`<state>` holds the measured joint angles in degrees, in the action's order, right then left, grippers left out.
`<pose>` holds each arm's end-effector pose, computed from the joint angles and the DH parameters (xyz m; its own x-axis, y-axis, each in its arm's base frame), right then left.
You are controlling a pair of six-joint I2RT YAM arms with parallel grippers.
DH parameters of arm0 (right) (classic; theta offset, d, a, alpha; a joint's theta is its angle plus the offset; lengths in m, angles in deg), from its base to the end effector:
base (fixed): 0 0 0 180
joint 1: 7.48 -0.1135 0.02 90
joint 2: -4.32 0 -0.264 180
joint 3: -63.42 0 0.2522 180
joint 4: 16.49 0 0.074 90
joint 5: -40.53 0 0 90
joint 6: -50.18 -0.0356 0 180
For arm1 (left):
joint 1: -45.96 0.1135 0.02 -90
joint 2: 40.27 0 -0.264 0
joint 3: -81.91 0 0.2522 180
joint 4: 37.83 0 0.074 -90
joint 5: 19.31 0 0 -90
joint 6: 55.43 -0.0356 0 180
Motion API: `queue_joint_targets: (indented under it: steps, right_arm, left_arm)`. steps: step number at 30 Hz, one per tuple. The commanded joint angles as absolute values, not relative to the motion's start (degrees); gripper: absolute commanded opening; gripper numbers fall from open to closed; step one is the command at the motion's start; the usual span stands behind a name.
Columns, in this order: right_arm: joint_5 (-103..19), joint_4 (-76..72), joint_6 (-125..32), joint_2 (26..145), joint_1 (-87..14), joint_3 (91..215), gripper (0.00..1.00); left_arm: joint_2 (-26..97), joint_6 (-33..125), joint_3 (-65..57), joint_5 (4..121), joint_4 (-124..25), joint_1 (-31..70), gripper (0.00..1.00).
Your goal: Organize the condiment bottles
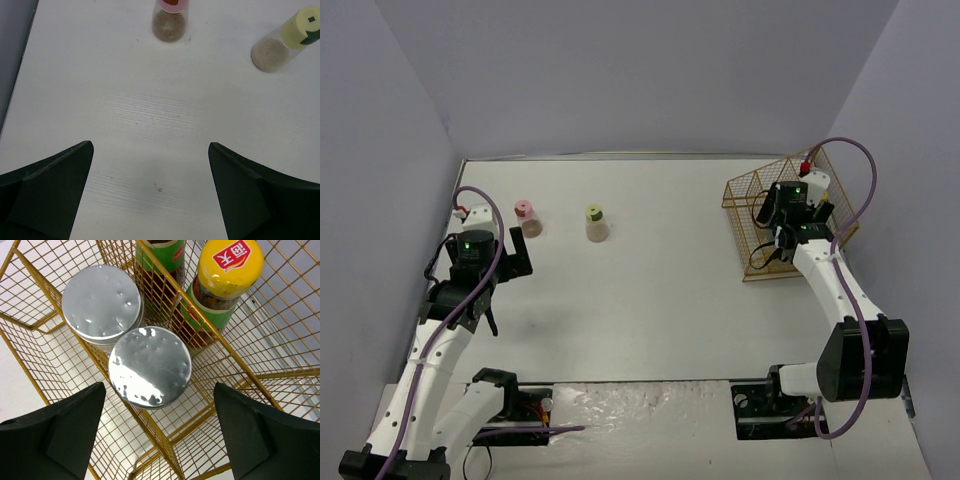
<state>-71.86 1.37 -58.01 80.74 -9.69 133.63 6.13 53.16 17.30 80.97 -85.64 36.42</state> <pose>0.3066 -0.0017 0.2992 -0.2898 0.2777 -0.9159 0.4235 0.8954 0.1374 0.1710 -0.0223 0.3296 -0.4649 -0.2399 -0.8522 -0.1458 0.9702 -0.1936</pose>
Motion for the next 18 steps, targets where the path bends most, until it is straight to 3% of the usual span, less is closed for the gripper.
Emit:
queue_joint_targets:
  steps: [1, 11, 18]
  right_arm:
    - [-70.7, -1.1, -58.0, 77.1, -9.5, 136.0, 0.88]
    - [-56.4, -0.3, -49.7, 72.5, -15.0, 142.7, 0.97]
    - [-43.6, -2.9, -42.2, 79.6, -26.0, 148.4, 1.0]
  left_arm:
    - [6.7, 53.0, 16.2, 80.5, -83.3, 37.0, 0.97]
    - [7.3, 53.0, 16.2, 80.3, -83.2, 37.0, 0.97]
    - [7.2, 53.0, 16.2, 80.3, -83.1, 37.2, 0.97]
